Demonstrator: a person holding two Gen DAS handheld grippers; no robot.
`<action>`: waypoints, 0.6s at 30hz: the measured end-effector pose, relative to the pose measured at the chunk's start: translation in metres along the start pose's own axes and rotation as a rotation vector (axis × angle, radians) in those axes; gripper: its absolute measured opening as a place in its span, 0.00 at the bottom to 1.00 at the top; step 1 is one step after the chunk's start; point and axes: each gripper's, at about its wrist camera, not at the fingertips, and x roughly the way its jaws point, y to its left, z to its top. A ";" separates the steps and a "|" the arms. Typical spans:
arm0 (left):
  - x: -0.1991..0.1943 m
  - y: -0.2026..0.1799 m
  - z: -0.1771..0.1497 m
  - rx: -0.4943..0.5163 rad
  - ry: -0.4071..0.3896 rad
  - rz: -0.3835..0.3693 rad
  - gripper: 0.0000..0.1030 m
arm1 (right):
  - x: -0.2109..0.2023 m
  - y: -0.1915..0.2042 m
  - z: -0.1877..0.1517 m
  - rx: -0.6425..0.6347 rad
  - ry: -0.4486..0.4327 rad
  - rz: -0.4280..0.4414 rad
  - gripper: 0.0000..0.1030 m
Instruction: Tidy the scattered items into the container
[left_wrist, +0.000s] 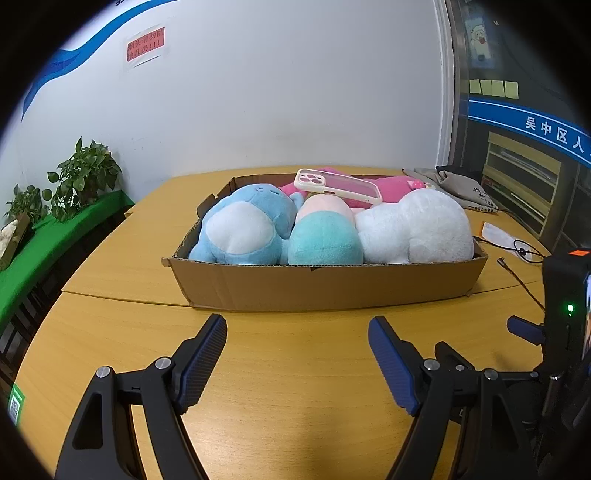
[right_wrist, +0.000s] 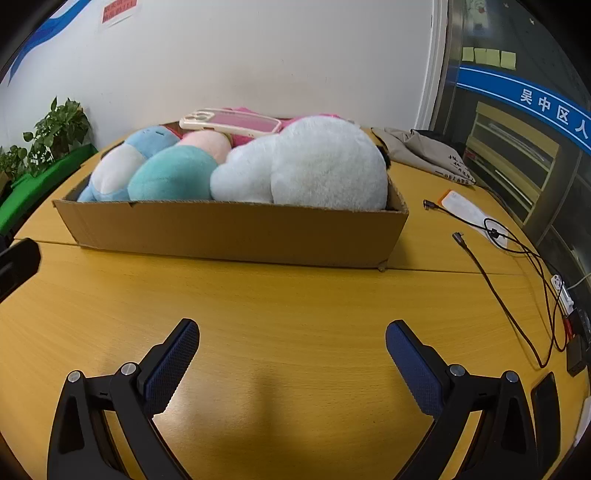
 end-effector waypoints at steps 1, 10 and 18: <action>0.002 0.001 0.000 -0.002 0.004 -0.002 0.77 | 0.003 0.000 0.000 -0.002 0.005 0.001 1.00; 0.023 0.009 0.000 -0.029 0.034 -0.014 0.77 | 0.019 0.004 0.004 -0.014 0.021 -0.001 1.00; 0.031 0.010 -0.001 -0.039 0.047 -0.015 0.77 | 0.026 0.005 0.006 -0.022 0.029 -0.005 1.00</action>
